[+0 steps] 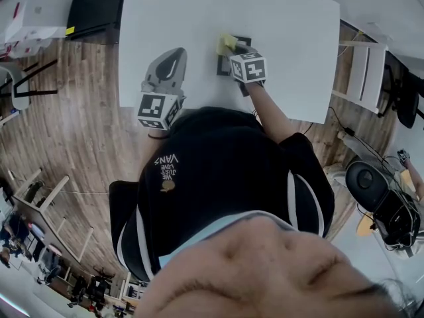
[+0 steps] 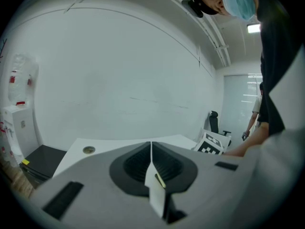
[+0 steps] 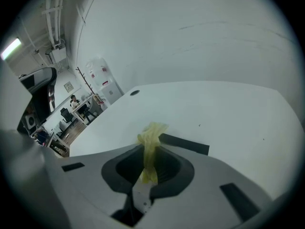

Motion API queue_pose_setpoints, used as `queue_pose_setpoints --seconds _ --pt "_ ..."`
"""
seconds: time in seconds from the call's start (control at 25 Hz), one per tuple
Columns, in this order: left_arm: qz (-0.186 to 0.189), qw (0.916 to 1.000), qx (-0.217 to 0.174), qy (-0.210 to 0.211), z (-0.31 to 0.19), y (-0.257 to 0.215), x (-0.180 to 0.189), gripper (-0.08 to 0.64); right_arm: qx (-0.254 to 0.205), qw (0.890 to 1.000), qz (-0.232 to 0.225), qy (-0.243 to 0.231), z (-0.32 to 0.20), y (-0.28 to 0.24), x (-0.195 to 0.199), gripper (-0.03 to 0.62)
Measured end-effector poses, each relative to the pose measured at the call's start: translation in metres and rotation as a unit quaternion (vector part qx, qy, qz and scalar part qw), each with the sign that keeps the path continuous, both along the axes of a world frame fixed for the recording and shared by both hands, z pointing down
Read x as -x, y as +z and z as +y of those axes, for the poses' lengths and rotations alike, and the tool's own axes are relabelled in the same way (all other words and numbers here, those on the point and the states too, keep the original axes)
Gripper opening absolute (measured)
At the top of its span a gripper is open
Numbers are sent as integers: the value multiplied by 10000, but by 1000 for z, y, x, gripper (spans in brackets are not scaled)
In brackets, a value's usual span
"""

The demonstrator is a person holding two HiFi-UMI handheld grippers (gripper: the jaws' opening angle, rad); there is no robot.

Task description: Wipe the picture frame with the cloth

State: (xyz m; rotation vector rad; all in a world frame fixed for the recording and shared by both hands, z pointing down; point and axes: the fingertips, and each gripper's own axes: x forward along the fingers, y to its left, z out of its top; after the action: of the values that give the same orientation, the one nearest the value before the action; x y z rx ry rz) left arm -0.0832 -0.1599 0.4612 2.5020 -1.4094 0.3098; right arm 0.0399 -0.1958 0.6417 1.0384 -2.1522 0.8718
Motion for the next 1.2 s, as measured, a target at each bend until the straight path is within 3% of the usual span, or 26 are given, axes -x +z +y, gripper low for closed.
queue_pose_setpoints --seconds 0.48,1.2 --pt "47 10000 12 80 -2 0 -2 18 153 9991 311 226 1 9 -28 46" --pt "116 9982 -47 588 -9 0 -31 18 303 9946 417 905 12 6 -85 46"
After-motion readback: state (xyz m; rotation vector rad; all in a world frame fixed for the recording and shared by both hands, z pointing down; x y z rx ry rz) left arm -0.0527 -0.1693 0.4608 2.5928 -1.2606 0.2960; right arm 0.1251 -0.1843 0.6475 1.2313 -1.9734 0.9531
